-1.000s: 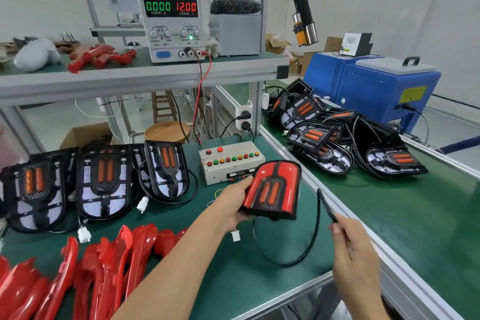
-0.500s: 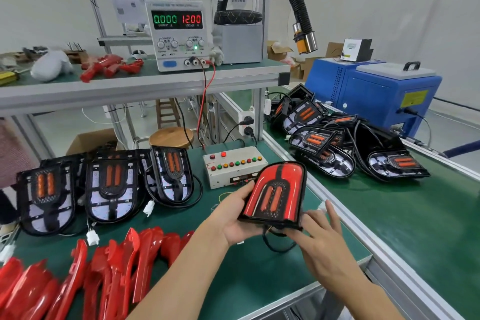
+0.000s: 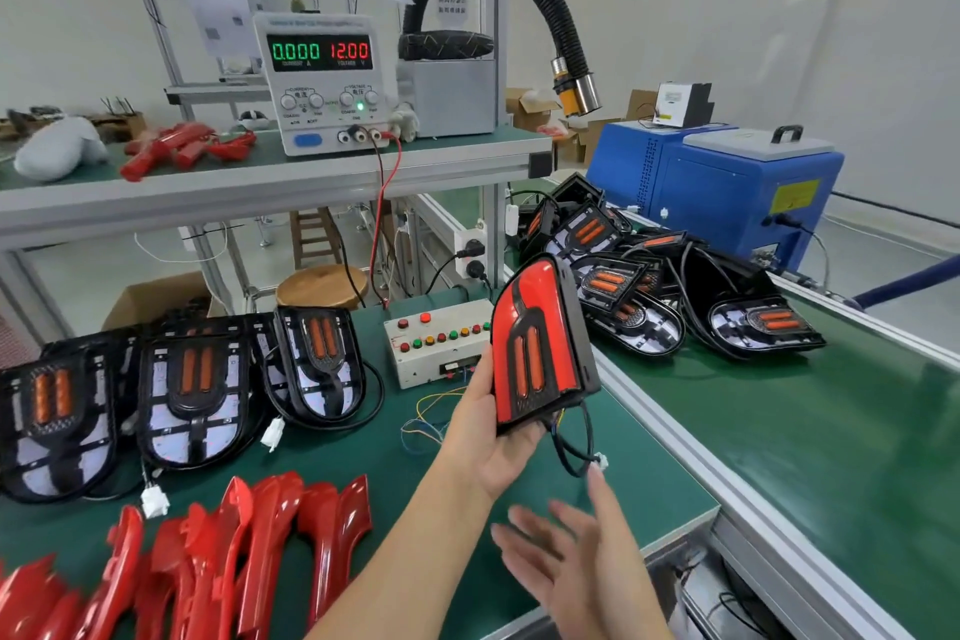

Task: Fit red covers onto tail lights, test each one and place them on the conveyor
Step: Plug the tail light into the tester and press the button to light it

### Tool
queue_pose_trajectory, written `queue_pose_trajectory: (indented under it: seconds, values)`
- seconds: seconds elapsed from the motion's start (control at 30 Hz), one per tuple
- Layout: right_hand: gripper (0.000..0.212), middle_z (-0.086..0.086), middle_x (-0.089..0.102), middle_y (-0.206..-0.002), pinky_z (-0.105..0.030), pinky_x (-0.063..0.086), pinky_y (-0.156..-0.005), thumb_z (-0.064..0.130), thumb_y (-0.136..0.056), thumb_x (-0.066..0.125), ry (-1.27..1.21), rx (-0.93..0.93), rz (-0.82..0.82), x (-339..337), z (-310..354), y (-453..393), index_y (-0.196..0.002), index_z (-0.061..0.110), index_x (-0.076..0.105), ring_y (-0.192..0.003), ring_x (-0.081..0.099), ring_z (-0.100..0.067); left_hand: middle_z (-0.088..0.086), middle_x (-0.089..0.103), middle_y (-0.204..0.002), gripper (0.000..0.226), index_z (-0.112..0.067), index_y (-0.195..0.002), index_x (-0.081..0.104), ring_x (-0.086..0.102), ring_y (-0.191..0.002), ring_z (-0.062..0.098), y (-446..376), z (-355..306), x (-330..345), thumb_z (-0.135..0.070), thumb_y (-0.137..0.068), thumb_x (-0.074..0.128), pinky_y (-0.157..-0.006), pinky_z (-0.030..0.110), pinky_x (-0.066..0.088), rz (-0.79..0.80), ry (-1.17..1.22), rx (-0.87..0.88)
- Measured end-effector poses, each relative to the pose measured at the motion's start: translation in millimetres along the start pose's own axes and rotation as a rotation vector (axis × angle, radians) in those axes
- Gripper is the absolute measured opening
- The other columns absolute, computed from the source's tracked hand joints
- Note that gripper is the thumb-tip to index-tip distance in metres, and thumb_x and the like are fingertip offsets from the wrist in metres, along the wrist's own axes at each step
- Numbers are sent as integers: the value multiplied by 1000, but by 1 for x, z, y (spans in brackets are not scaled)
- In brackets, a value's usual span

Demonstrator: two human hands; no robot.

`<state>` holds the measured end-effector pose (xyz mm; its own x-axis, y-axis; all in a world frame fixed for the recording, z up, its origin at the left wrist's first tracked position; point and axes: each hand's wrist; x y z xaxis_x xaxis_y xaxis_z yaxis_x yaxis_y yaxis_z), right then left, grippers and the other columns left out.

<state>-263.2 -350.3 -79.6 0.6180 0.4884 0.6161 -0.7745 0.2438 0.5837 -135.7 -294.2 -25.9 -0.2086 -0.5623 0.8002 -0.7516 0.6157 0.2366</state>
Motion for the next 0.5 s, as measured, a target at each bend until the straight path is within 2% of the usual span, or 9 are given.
queue_pose_trajectory:
  seconds: [0.07,0.2,0.3,0.4,0.5]
  values:
    - [91,-26,61,-127,-52,59,-80,67,-85,60,-64,-32,79,6,16,0,-155,17,28,-95,74,-40,16,73,-120,43,-8,-109,80,76,-97,27,3,7,1,-39,-104,51,-88,42,61,23,-35,-23]
    - [83,-21,68,-121,-50,58,-85,71,-85,53,79,-302,-44,1,57,-6,-134,4,54,-101,71,-31,11,75,-121,50,-17,-112,80,74,-108,24,5,14,-1,-50,-105,43,-93,42,58,7,-354,9]
    - [83,-21,73,-109,-50,58,-85,73,-79,50,225,-362,-36,-12,74,-4,-123,4,65,-94,70,-34,9,76,-119,51,-14,-125,70,73,-110,25,-2,18,3,-51,-107,38,-92,42,56,24,-626,72]
    - [66,-22,75,-106,-50,59,-85,61,-77,58,356,-404,0,-33,88,5,-115,8,71,-99,72,-42,12,76,-115,53,-7,-126,64,73,-109,30,-12,23,8,-51,-107,41,-96,50,57,67,-805,54]
    - [50,-23,74,-112,-47,60,-79,40,-84,64,418,-402,131,-57,103,12,-120,6,68,-102,72,-41,7,78,-108,55,-10,-120,63,75,-103,25,-26,28,12,-58,-104,41,-95,46,58,123,-1014,11]
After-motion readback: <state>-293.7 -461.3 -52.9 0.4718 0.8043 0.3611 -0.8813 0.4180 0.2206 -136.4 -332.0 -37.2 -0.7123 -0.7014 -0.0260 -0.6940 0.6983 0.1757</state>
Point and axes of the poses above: each hand's wrist, its own y-axis away from the middle knuckle, its own x-axis out of the palm, z = x × y
